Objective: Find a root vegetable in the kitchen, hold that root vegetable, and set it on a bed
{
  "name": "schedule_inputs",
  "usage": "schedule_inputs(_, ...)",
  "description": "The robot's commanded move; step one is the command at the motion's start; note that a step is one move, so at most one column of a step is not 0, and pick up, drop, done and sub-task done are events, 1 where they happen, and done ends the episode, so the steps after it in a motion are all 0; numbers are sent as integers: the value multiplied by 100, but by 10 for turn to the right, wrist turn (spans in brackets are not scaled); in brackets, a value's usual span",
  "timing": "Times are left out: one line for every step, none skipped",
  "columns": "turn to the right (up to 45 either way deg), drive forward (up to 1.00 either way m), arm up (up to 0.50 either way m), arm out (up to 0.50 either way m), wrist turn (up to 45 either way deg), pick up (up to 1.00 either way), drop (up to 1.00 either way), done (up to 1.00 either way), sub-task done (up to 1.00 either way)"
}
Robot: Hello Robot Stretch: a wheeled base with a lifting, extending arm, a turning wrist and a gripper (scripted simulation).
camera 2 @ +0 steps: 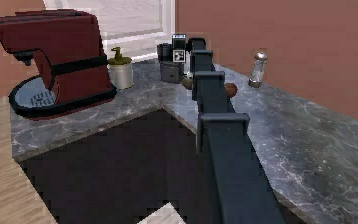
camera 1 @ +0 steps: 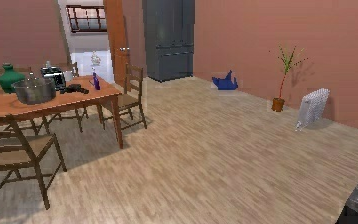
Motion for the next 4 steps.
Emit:
schedule_inputs(0,0,0,0,-450,0,0,0,0)
schedule_inputs(0,0,0,0,-450,0,0,0,0)
schedule_inputs(0,0,0,0,-450,0,0,0,0)
schedule_inputs(0,0,0,0,-150,0,0,0,0)
